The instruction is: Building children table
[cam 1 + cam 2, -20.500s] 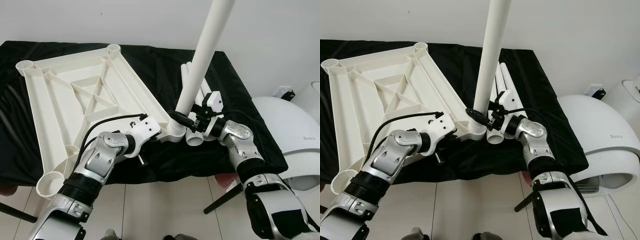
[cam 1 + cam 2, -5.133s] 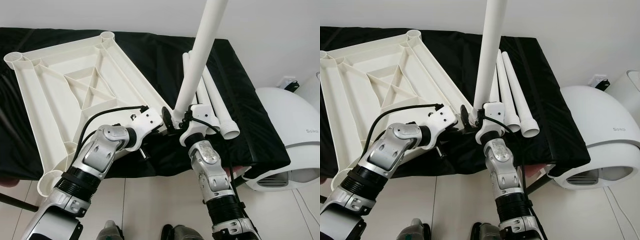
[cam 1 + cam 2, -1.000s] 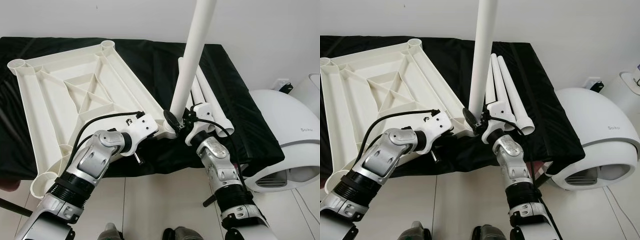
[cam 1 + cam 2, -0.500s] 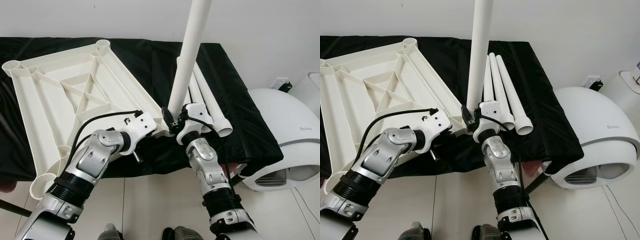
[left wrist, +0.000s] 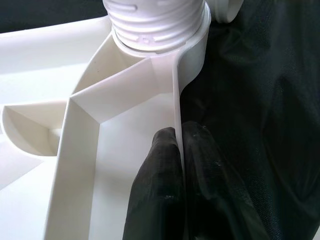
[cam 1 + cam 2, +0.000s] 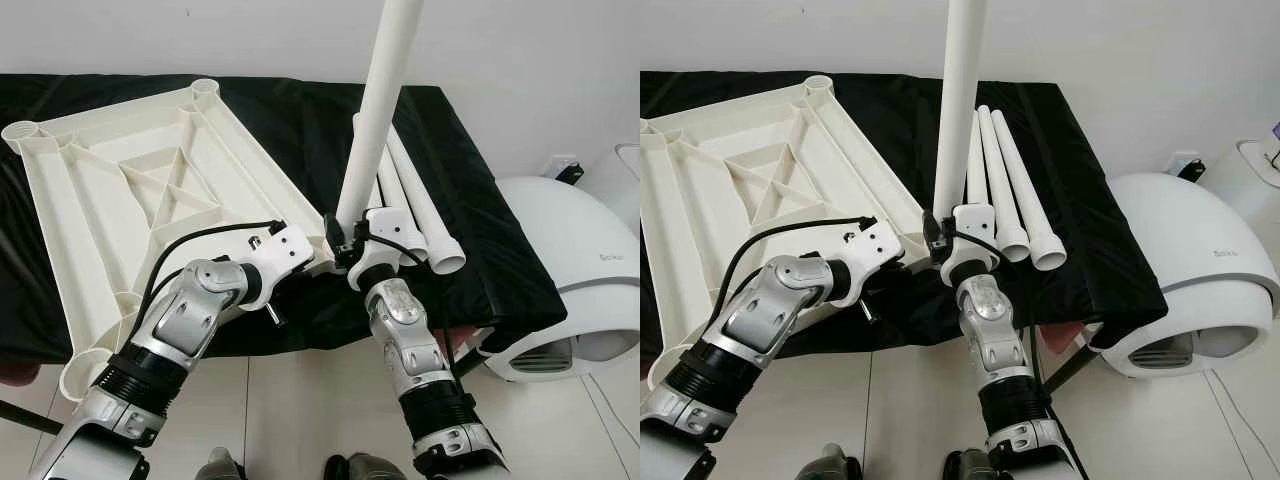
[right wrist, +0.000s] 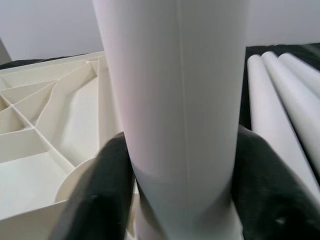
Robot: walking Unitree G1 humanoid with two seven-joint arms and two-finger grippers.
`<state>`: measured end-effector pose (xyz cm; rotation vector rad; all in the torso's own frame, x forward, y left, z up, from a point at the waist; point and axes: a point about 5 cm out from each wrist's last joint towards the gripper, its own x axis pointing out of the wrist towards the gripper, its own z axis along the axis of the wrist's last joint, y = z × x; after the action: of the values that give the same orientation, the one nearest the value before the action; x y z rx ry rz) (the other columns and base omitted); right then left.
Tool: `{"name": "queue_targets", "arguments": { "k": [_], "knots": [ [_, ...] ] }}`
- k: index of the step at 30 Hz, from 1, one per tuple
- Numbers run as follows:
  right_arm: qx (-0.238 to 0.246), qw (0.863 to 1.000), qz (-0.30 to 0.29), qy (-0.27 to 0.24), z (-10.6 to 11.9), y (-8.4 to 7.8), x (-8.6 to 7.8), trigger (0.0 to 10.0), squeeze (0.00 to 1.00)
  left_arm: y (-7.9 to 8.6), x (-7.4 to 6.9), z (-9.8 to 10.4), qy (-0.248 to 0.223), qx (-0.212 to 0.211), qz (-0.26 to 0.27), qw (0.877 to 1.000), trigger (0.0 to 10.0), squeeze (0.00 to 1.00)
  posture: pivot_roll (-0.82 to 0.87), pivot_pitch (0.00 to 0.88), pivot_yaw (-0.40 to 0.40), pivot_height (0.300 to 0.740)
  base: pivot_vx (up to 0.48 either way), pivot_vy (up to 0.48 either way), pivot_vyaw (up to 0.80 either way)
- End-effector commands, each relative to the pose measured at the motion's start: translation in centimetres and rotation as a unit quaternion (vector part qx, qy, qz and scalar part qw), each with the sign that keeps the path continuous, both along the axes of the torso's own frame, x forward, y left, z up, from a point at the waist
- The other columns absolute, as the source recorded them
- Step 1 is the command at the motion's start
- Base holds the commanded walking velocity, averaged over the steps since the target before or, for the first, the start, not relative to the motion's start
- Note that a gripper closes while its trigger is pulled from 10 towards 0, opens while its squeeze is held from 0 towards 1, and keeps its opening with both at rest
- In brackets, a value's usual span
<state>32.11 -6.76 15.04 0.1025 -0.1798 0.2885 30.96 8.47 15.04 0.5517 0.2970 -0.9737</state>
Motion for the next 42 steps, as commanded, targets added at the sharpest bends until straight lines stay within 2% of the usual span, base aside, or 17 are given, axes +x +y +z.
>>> {"name": "queue_targets", "arguments": {
  "k": [1, 5, 15, 16, 19, 20, 21, 27, 28, 32, 33, 38, 39, 41, 42],
  "knots": [
    [0.016, 0.999, 0.02, 0.025, -0.6, 0.8, -0.1, 10.0, 1.0, -0.8, -0.4, -0.3, -0.001, 0.005, -0.014, 1.0, 10.0, 0.0, 0.01, 0.047, -0.04, 0.74, 0.0, 0.0, 0.0],
    [0.017, 0.999, 0.018, 0.023, -0.4, 0.3, 0.0, 10.0, 1.0, -0.8, -0.4, -0.3, -0.001, 0.005, -0.013, 1.0, 10.0, 0.0, 0.01, 0.042, -0.041, 0.74, 0.0, 0.0, 0.0],
    [-0.017, 0.999, 0.035, 0.007, -0.2, -2.5, 1.2, 10.0, 1.0, -0.9, -0.4, -0.4, -0.002, 0.003, -0.012, 1.0, 10.0, 0.0, 0.0, 0.02, -0.049, 0.74, 0.0, 0.0, 0.0],
    [-0.028, 0.999, 0.046, 0.004, -0.1, -3.3, 1.6, 10.0, 0.56, -0.9, -0.4, -0.4, -0.002, 0.001, -0.013, 1.0, 10.0, 0.0, 0.0, 0.019, -0.049, 0.74, 0.0, 0.0, 0.0],
    [-0.028, 0.998, 0.051, 0.006, -0.1, -3.5, 1.7, 10.0, 0.56, -0.9, -0.4, -0.4, -0.002, 0.0, -0.013, 1.0, 10.0, 0.0, 0.0, 0.019, -0.049, 0.74, 0.0, 0.0, 0.0],
    [-0.03, 0.998, 0.059, 0.007, 0.0, -4.1, 2.0, 10.0, 0.0, -0.9, -0.5, -0.4, -0.003, -0.005, -0.013, 1.0, 0.0, 0.0, 0.0, 0.016, -0.049, 0.74, 0.0, 0.0, 0.0],
    [-0.031, 0.997, 0.071, 0.007, 0.1, -4.7, 2.2, 10.0, 0.0, -0.8, -0.5, -0.3, -0.003, -0.009, -0.014, 1.0, 0.0, 0.0, 0.0, 0.016, -0.049, 0.74, 0.0, 0.0, 0.0],
    [-0.039, 0.993, 0.108, 0.007, 0.3, -5.7, 2.7, 10.0, 0.0, -0.7, -0.5, -0.3, -0.002, -0.005, -0.014, 1.0, 0.0, 0.0, 0.0, 0.015, -0.049, 0.74, 0.0, 0.0, 0.0],
    [-0.046, 0.989, 0.14, 0.007, 0.3, -5.8, 2.8, 10.0, 0.0, -0.7, -0.4, -0.4, -0.002, -0.001, -0.013, 1.0, 10.0, 0.0, 0.0, 0.015, -0.047, 0.74, 0.0, 0.0, 0.0],
    [-0.064, 0.973, 0.222, 0.009, 0.3, -5.9, 2.8, 10.0, 0.0, -0.6, -0.3, -0.4, -0.002, 0.006, -0.012, 1.0, 10.0, 0.0, 0.01, 0.017, -0.046, 0.74, 0.0, 0.0, 0.0],
    [-0.064, 0.973, 0.222, 0.009, 0.3, -5.9, 2.8, 10.0, 0.0, -0.6, -0.3, -0.4, -0.002, 0.006, -0.012, 1.0, 10.0, 0.0, 0.01, 0.017, -0.046, 0.74, 0.0, 0.0, 0.0],
    [-0.083, 0.952, 0.294, 0.016, 0.4, -6.3, 2.9, 10.0, 0.0, -0.5, -0.2, -0.3, -0.003, 0.007, -0.01, 1.0, 10.0, 0.0, 0.01, 0.021, -0.044, 0.74, 0.0, 0.0, 0.0],
    [-0.083, 0.952, 0.294, 0.016, 0.4, -6.3, 2.9, 10.0, 0.0, -0.5, -0.2, -0.3, -0.003, 0.007, -0.01, 1.0, 10.0, 0.0, 0.01, 0.021, -0.044, 0.74, 0.0, 0.0, 0.0],
    [-0.093, 0.94, 0.327, 0.021, 0.5, -6.6, 2.9, 10.0, 0.0, -0.4, -0.2, -0.3, -0.004, 0.008, -0.01, 1.0, 10.0, 0.0, 0.01, 0.027, -0.042, 0.74, 0.0, 0.0, 0.0],
    [-0.093, 0.94, 0.327, 0.021, 0.5, -6.6, 2.9, 10.0, 0.0, -0.4, -0.2, -0.3, -0.004, 0.008, -0.01, 1.0, 10.0, 0.0, 0.01, 0.027, -0.042, 0.74, 0.0, 0.0, 0.0]
  ]
}}
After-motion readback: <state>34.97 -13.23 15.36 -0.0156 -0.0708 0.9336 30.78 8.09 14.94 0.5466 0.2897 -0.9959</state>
